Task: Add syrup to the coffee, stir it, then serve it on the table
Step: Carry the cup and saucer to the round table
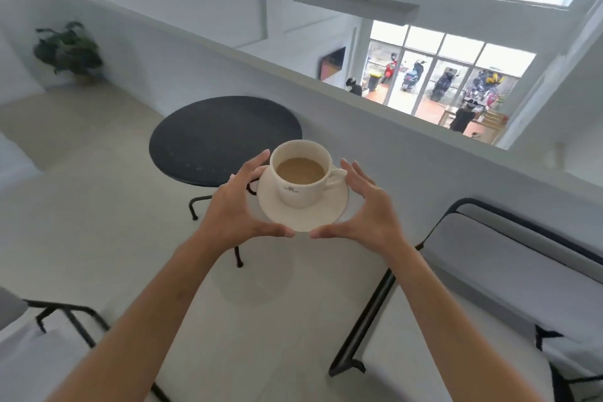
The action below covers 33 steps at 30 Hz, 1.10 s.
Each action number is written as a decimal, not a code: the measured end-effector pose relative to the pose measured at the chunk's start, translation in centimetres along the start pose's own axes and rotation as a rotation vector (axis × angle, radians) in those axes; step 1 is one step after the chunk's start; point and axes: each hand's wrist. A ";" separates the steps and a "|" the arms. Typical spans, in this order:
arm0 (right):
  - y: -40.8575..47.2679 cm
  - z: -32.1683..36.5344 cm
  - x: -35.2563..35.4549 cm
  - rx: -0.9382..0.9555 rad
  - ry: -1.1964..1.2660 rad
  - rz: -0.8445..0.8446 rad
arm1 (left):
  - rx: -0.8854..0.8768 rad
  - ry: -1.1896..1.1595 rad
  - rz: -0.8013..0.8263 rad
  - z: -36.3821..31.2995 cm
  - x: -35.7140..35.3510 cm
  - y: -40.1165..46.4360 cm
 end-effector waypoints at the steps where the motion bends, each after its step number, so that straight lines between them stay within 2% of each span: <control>1: 1.6 0.2 -0.8 0.008 0.000 0.010 | 0.006 0.002 -0.007 1.0 0.6 0.8; 12: 17.4 4.7 -12.5 0.044 0.066 0.103 | 0.036 0.094 -0.039 13.9 10.6 9.7; 21: 28.7 8.5 -23.1 0.001 0.098 0.146 | 0.069 0.121 -0.085 24.2 19.2 15.8; 33: 43.2 11.6 -31.5 -0.011 0.139 0.186 | 0.095 0.108 -0.123 34.3 25.8 25.7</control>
Point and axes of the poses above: each hand's wrist, its own y-axis towards the middle knuckle, its own x-axis out of the back of the hand, z = x × y, and after that the axes turned 7 degrees about -x, right-handed
